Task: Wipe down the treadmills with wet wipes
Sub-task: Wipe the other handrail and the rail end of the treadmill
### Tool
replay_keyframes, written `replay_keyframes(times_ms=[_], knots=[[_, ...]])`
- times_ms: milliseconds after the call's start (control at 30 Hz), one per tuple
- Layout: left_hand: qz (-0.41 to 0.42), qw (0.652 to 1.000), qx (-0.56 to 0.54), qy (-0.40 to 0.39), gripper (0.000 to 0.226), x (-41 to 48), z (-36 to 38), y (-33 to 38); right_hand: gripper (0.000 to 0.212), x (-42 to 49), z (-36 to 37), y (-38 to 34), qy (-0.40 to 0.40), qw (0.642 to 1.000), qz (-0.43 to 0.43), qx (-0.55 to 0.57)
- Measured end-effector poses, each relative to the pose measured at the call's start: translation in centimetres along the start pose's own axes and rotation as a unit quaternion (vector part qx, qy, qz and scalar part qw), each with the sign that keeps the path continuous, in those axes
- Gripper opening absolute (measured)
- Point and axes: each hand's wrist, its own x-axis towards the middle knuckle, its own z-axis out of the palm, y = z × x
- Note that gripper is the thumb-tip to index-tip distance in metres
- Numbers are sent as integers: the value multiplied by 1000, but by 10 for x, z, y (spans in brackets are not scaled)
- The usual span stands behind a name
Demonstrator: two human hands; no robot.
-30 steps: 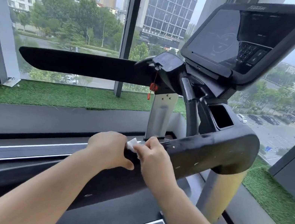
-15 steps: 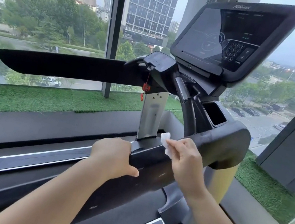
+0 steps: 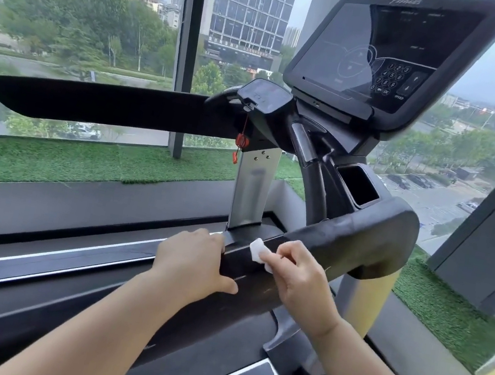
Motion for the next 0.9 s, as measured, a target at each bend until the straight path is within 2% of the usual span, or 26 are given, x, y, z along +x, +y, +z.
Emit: replay_keyframes(times_ms=[67,200,267,367,433,600,733,900], knots=[[-4,1000,-7,-1,63,-1,0,0,21,-1,-7,23,34,998,21,-46],[-10,1000,-4,-7,64,-2,-2,2,21,2,-24,45,111,976,177,-57],[-14,1000,-8,-9,64,-2,-3,2,20,6,-20,25,102,983,154,-22],[-25,1000,-10,-11,63,-1,-4,5,20,11,-2,-10,28,995,87,43],[-32,999,-2,-11,64,-2,-4,6,19,11,6,-16,-6,997,65,37],[-37,999,-20,-7,63,-2,-3,4,19,13,-2,1,-24,999,32,13],[-43,999,-28,-12,64,-3,-3,4,15,22,-14,30,-41,996,73,-31],[-47,998,-26,-14,64,-3,-5,5,19,37,-28,37,-2,991,134,-26]])
